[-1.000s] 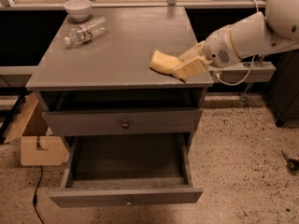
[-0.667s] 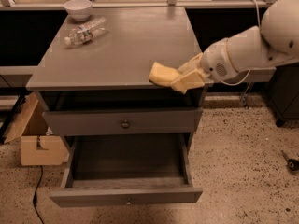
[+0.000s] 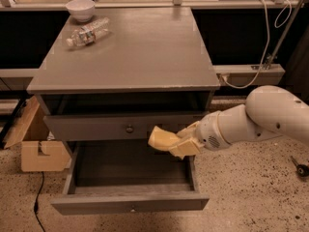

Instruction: Place sponge into middle drawer

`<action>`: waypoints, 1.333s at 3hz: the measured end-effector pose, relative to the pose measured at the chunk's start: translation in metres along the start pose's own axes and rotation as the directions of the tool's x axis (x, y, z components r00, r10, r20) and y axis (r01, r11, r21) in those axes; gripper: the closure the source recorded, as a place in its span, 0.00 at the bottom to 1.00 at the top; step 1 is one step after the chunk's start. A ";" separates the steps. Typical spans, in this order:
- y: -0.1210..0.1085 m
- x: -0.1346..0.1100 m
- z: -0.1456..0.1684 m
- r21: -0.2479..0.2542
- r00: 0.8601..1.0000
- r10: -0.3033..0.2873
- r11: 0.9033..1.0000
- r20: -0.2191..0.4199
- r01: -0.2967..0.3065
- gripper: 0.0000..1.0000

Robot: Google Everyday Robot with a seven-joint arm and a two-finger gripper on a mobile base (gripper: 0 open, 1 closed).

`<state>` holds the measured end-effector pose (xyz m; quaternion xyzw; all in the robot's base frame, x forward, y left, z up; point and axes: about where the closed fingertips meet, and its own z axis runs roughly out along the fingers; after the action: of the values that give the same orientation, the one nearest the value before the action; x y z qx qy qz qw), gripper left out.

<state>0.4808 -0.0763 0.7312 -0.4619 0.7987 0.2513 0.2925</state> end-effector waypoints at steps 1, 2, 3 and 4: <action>0.000 0.001 0.001 -0.001 1.000 0.002 1.000 0.000 -0.002 1.00; -0.005 0.024 0.025 -0.006 0.999 0.046 0.999 0.011 -0.046 1.00; -0.014 0.079 0.102 -0.058 0.988 0.151 0.987 0.039 -0.149 1.00; -0.019 0.102 0.150 -0.068 0.979 0.194 0.979 0.056 -0.190 1.00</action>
Offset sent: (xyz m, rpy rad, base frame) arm 0.0063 -0.0024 -0.1303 0.0834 0.1053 -0.1199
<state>0.4915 -0.0447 0.5520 -0.3836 0.8218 0.3173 0.2771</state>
